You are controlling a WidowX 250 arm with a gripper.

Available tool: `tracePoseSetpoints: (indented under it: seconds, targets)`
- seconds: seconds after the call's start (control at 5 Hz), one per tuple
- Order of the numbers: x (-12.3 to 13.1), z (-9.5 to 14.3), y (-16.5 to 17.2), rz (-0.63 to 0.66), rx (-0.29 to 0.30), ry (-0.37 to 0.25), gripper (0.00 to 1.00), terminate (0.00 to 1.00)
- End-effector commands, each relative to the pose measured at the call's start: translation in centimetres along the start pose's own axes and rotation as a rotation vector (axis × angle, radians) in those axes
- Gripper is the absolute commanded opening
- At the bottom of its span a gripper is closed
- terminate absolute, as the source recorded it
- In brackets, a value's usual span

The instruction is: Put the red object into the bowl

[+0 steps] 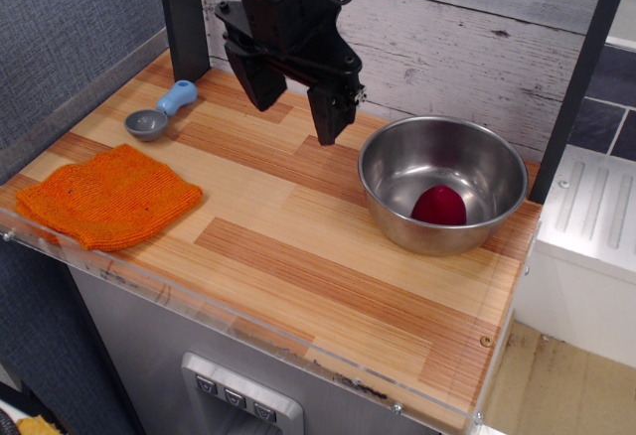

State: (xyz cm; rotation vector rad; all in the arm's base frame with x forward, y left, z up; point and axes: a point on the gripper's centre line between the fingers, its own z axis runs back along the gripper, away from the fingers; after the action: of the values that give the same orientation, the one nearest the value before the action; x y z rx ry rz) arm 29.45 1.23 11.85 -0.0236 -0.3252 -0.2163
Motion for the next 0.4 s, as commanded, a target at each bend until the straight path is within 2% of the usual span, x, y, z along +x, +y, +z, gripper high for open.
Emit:
tracePoseSetpoints:
  seconds: [0.0, 0.2]
  targets:
    - [-1.12, -1.94, 0.51, -0.05, -0.03, 0.08, 1.0, 0.0]
    - [-0.97, -1.56, 0.67, -0.033, 0.021, 0.116, 1.0, 0.0]
